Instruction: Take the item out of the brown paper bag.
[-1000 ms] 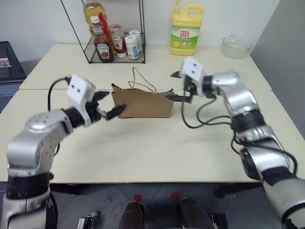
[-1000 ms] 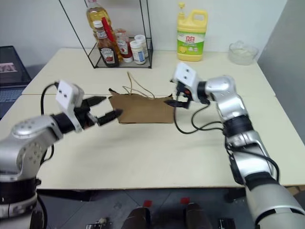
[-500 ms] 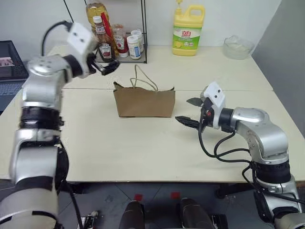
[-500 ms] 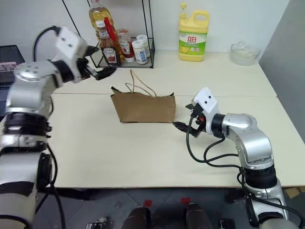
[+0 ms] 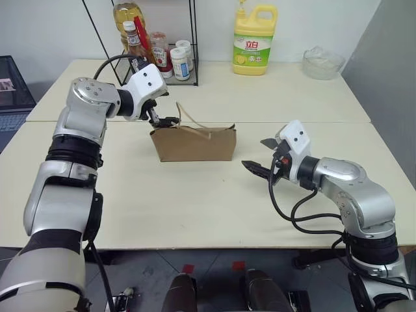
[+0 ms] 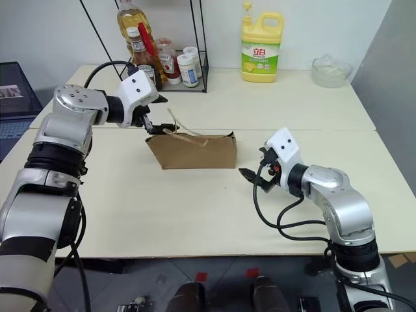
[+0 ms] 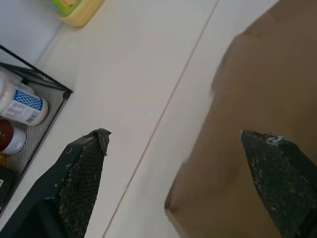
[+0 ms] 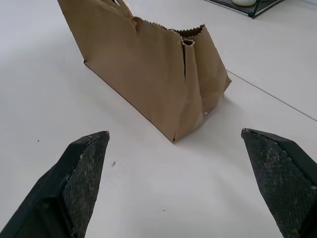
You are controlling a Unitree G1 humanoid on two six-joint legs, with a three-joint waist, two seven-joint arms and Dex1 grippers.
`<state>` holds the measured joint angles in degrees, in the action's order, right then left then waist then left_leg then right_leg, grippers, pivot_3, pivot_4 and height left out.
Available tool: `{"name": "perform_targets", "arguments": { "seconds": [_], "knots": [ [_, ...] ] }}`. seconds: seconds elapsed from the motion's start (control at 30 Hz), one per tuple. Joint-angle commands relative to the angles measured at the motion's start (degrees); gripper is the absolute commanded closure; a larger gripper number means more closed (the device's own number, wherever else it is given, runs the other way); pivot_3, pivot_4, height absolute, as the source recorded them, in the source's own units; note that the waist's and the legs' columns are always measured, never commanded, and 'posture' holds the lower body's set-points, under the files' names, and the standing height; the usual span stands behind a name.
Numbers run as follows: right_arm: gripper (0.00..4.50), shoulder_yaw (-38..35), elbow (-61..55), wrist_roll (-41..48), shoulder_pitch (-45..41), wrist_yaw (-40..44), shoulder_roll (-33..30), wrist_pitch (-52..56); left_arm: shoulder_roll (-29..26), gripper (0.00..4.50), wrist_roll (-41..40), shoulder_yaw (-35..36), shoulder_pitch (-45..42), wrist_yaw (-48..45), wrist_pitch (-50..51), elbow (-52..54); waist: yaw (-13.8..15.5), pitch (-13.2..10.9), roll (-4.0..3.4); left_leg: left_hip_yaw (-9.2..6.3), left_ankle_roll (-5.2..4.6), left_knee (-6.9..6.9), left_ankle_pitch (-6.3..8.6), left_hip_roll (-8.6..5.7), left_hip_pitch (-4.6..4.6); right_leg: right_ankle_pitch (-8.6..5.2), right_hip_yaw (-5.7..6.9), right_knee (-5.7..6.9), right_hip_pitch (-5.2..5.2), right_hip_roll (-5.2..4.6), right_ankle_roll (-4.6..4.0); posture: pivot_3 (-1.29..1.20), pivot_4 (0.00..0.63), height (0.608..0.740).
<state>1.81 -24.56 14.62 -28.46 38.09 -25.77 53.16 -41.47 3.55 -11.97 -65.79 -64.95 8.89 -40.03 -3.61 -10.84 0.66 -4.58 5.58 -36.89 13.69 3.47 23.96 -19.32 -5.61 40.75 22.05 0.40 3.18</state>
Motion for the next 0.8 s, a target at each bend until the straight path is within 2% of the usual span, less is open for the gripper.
{"name": "perform_targets", "arguments": {
  "seconds": [0.03,0.2,0.37,0.57,0.8],
  "knots": [
    [0.02,-0.2,-0.3,0.7,-0.1,-0.5,-0.8,-2.1,-1.3,0.0,-1.3,1.3,1.9,-2.1,4.8,7.5,0.0,0.0,0.0,0.0,0.0,-0.01,0.0,0.01,0.0,0.0,0.01,0.0,0.0,0.0,0.0,0.0,0.15,0.74],
    [0.02,0.0,2.9,0.7,0.2,-0.2,-2.1,-4.9,-3.1,0.0,-4.9,2.9,11.9,-3.8,18.3,25.9,0.0,0.0,0.0,0.01,0.0,-0.02,0.0,0.04,-0.01,0.0,-0.02,0.02,-0.02,0.0,0.0,0.0,0.15,0.74],
    [0.02,0.5,5.3,0.5,1.0,-0.4,-2.8,-7.3,-4.3,0.0,-7.7,4.6,22.4,-0.7,29.6,40.6,0.1,0.0,0.0,0.0,0.0,-0.05,0.0,0.07,-0.01,0.0,-0.02,0.05,-0.02,0.02,-0.01,0.0,0.15,0.74],
    [0.02,0.9,6.2,0.8,1.1,-1.0,-2.6,-8.2,-5.1,0.0,-7.9,4.7,31.5,4.0,32.0,47.8,0.2,0.0,0.0,0.01,0.0,-0.06,-0.01,0.07,-0.07,0.0,-0.04,0.07,-0.05,0.02,-0.01,0.0,0.15,0.74],
    [0.02,0.7,6.4,0.8,1.9,-1.4,-2.8,-8.6,-4.6,0.0,-9.8,5.0,35.7,6.5,32.6,51.2,0.4,0.0,0.01,0.01,-0.01,-0.07,-0.01,0.08,-0.08,0.0,-0.03,0.07,-0.08,0.04,0.0,0.0,0.15,0.74]
  ]
}}
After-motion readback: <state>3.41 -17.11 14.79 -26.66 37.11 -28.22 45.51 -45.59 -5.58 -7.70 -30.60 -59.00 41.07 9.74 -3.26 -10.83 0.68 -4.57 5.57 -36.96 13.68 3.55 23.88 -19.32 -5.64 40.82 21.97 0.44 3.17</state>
